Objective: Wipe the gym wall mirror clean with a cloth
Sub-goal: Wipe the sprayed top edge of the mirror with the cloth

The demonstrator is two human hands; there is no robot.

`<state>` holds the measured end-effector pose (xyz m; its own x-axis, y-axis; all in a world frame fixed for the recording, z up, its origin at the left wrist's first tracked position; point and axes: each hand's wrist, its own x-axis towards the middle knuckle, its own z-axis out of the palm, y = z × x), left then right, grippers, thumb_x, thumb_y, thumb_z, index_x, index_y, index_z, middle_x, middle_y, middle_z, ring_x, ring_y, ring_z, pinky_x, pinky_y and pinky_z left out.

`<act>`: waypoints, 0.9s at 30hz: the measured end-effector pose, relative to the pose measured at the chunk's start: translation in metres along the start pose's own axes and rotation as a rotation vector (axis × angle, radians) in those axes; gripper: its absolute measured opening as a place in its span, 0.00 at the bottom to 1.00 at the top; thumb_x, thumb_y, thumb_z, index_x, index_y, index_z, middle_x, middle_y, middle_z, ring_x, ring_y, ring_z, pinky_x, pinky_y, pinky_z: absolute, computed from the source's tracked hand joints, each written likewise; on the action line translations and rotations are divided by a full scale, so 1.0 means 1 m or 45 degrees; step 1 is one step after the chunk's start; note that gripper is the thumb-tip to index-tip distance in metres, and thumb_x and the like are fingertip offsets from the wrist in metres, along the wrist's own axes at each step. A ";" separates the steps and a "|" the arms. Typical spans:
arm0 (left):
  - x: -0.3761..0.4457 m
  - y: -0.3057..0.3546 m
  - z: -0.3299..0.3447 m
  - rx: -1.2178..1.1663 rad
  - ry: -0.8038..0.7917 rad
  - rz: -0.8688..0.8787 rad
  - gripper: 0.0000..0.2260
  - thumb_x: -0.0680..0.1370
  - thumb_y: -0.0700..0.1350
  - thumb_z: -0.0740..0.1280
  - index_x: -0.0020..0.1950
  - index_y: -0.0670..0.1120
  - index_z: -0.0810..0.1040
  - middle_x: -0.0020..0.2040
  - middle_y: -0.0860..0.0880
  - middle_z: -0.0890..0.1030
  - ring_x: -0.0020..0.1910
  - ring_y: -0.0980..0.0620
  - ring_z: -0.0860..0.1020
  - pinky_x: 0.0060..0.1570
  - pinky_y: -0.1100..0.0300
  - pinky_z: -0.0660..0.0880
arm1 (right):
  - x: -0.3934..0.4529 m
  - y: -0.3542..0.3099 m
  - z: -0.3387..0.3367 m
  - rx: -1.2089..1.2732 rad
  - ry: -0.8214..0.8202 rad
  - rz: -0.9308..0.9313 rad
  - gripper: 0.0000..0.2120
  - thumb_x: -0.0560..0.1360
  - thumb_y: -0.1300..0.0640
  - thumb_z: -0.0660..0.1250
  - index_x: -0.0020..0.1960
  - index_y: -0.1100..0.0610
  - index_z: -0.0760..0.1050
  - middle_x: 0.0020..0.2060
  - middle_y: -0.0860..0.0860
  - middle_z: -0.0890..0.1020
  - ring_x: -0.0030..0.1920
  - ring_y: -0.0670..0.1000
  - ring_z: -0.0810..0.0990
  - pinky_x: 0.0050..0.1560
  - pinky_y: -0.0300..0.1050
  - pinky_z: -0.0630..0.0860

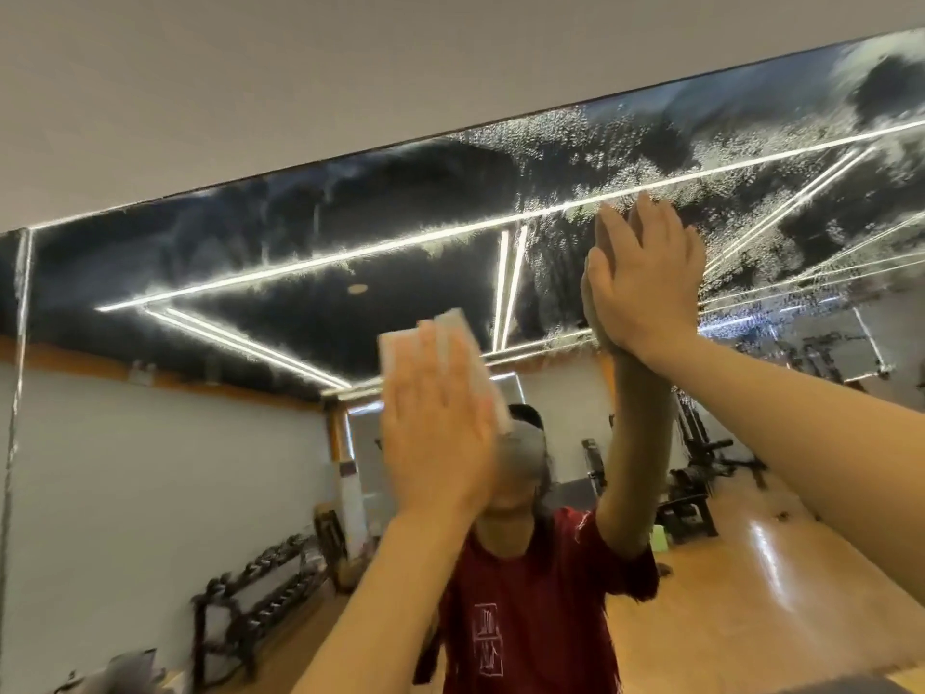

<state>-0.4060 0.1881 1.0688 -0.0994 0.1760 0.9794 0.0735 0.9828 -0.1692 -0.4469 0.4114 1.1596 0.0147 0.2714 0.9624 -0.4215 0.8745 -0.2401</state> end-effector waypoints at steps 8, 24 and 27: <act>0.150 0.010 -0.010 0.089 -0.071 0.240 0.28 0.83 0.54 0.45 0.81 0.47 0.42 0.81 0.43 0.47 0.79 0.43 0.46 0.76 0.50 0.39 | -0.001 0.001 -0.001 -0.005 -0.021 0.009 0.24 0.82 0.47 0.53 0.76 0.50 0.62 0.78 0.57 0.59 0.78 0.58 0.53 0.76 0.60 0.47; 0.041 0.035 0.005 0.005 -0.162 0.328 0.28 0.82 0.57 0.44 0.81 0.51 0.45 0.81 0.46 0.47 0.80 0.46 0.44 0.78 0.47 0.45 | 0.006 0.005 -0.005 0.319 -0.067 0.083 0.26 0.79 0.45 0.52 0.73 0.56 0.65 0.71 0.55 0.70 0.73 0.58 0.64 0.75 0.62 0.54; 0.107 0.052 0.002 0.033 -0.071 0.157 0.29 0.82 0.56 0.42 0.81 0.48 0.46 0.81 0.43 0.49 0.79 0.42 0.48 0.77 0.47 0.45 | 0.009 0.015 -0.018 0.497 0.018 0.025 0.19 0.78 0.49 0.56 0.64 0.58 0.70 0.55 0.54 0.77 0.55 0.55 0.74 0.62 0.63 0.69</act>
<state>-0.4144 0.2578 1.1643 -0.1460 0.2973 0.9436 0.0629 0.9546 -0.2910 -0.4368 0.4337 1.1620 0.0146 0.2948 0.9554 -0.7352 0.6508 -0.1896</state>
